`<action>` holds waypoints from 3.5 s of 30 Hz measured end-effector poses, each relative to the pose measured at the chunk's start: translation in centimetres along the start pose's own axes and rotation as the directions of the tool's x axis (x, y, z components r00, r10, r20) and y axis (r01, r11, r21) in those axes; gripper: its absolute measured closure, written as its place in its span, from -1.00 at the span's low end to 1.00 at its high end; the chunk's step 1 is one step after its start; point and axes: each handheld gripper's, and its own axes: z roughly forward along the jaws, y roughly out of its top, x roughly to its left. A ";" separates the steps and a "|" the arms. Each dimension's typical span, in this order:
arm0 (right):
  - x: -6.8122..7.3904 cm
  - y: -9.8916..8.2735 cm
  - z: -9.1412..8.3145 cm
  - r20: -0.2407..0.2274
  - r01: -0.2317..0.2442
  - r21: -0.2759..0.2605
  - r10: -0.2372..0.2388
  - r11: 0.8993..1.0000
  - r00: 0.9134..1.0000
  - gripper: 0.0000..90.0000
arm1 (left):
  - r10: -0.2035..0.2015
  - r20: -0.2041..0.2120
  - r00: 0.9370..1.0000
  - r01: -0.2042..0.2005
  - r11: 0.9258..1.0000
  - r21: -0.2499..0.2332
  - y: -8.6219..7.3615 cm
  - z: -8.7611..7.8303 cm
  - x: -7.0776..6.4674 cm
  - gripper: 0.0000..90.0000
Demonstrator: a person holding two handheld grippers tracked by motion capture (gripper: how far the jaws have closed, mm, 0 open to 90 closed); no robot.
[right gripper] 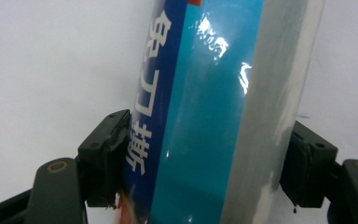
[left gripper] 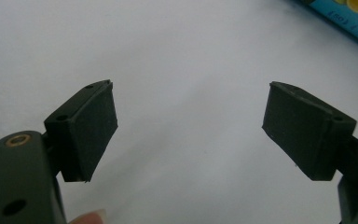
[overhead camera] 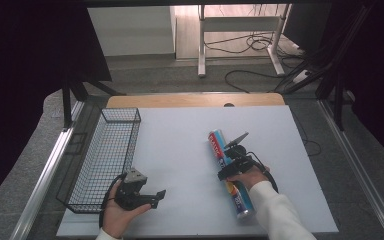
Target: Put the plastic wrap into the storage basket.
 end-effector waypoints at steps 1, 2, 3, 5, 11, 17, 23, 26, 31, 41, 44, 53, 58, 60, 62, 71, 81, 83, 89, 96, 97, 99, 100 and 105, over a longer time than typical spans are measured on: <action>-0.3 0.1 0.0 -0.019 -0.010 0.002 0.010 1.000 1.000 -0.38 | 0.000 0.000 1.000 0.000 1.000 0.000 0.0 0.0 0.0 -0.61; -0.4 0.1 -0.1 -0.030 -0.015 0.005 0.015 1.000 0.999 -0.38 | -0.001 0.000 1.000 0.001 1.000 0.000 0.0 0.0 0.0 -0.61; -0.5 0.1 -0.1 -0.037 -0.018 0.007 0.019 1.000 0.999 -0.37 | -0.001 0.000 1.000 0.001 1.000 0.000 0.0 0.0 0.0 -0.61; -1.0 0.1 -0.4 -0.068 -0.052 -0.001 0.051 0.999 0.996 -0.31 | 0.000 0.001 1.000 0.000 1.000 0.000 0.0 0.0 0.0 -0.61; -1.1 0.1 -0.8 -0.080 -0.033 0.008 0.034 0.999 0.996 -0.29 | 0.002 0.001 1.000 -0.002 1.000 0.000 -0.1 0.1 0.0 -0.61; -1.6 0.2 -1.5 -0.105 -0.034 -0.024 0.031 0.999 0.994 -0.29 | 0.003 0.001 1.000 -0.003 1.000 0.001 -0.1 0.1 0.0 -0.61; -1.5 0.1 -2.6 -0.137 -0.032 -0.055 0.024 0.998 0.990 -0.29 | 0.004 0.001 1.000 -0.004 1.000 0.000 -0.1 0.1 0.0 -0.61; -1.3 0.0 -3.3 -0.150 -0.025 -0.074 0.014 0.997 0.989 -0.29 | 0.005 0.001 1.000 -0.005 1.000 0.000 -0.1 0.1 -0.1 -0.61; -1.1 -0.1 -4.3 -0.177 -0.026 -0.119 0.005 0.993 0.984 -0.29 | 0.008 0.003 1.000 -0.008 1.000 0.000 -0.1 0.2 -0.1 -0.61; 0.3 -0.6 -6.1 -0.193 0.006 -0.200 -0.045 0.980 0.980 -0.29 | 0.013 0.011 1.000 -0.013 1.000 0.000 0.0 0.4 -0.5 -0.62; 1.1 -0.8 -6.4 -0.207 0.017 -0.212 -0.061 0.977 0.976 -0.29 | 0.006 0.032 0.999 -0.006 1.000 -0.009 0.0 0.4 -0.7 -0.62; 2.7 -0.8 -6.6 -0.223 0.051 -0.229 -0.103 0.972 0.969 -0.29 | -0.053 0.085 0.995 0.056 0.998 -0.035 0.1 0.2 -0.4 -0.64; 3.0 -0.8 -6.5 -0.226 0.062 -0.229 -0.115 0.971 0.967 -0.29 | -0.073 0.114 0.991 0.078 0.996 -0.043 0.2 0.2 -0.4 -0.64; 3.2 -0.9 -6.4 -0.226 0.065 -0.231 -0.118 0.971 0.967 -0.29 | -0.080 0.122 0.989 0.087 0.995 -0.048 0.2 0.1 -0.5 -0.64; 3.2 -1.0 -6.4 -0.226 0.069 -0.237 -0.125 0.969 0.966 -0.29 | -0.091 0.124 0.988 0.098 0.994 -0.055 0.3 0.1 -0.5 -0.64; 3.3 -1.5 -6.1 -0.249 0.069 -0.261 -0.136 0.963 0.959 -0.29 | -0.208 0.221 0.953 0.233 0.968 -0.091 1.4 0.5 -0.5 -0.71; 3.7 -1.8 -6.0 -0.229 0.084 -0.281 -0.152 0.956 0.961 -0.29 | -0.352 0.374 0.858 0.415 0.905 -0.099 5.8 2.6 -1.0 -0.75; 3.9 -1.8 -6.0 -0.221 0.089 -0.284 -0.155 0.955 0.963 -0.29 | -0.371 0.397 0.839 0.437 0.896 -0.085 6.6 3.1 -1.1 -0.74; 4.5 -1.6 -5.7 -0.215 0.097 -0.299 -0.166 0.949 0.962 -0.29 | -0.411 0.425 0.806 0.479 0.876 -0.060 7.9 4.4 -1.5 -0.75; 5.8 -1.4 -5.5 -0.211 0.112 -0.319 -0.186 0.941 0.959 -0.29 | -0.459 0.491 0.741 0.546 0.837 -0.041 8.8 6.0 -1.9 -0.76; 5.9 -1.3 -5.5 -0.212 0.115 -0.323 -0.190 0.940 0.959 -0.29 | -0.463 0.499 0.733 0.552 0.833 -0.037 8.9 6.1 -1.9 -0.76; 6.1 -1.2 -5.4 -0.215 0.118 -0.324 -0.195 0.939 0.957 -0.29 | -0.476 0.519 0.710 0.567 0.823 -0.021 9.1 6.5 -2.0 -0.76; 6.3 -1.2 -5.4 -0.208 0.124 -0.329 -0.199 0.936 0.958 -0.29 | -0.482 0.527 0.700 0.573 0.819 -0.012 9.1 6.6 -2.0 -0.76; 7.0 -0.9 -5.3 -0.205 0.131 -0.343 -0.210 0.930 0.956 -0.29 | -0.501 0.535 0.680 0.591 0.806 0.003 9.2 7.3 -2.3 -0.70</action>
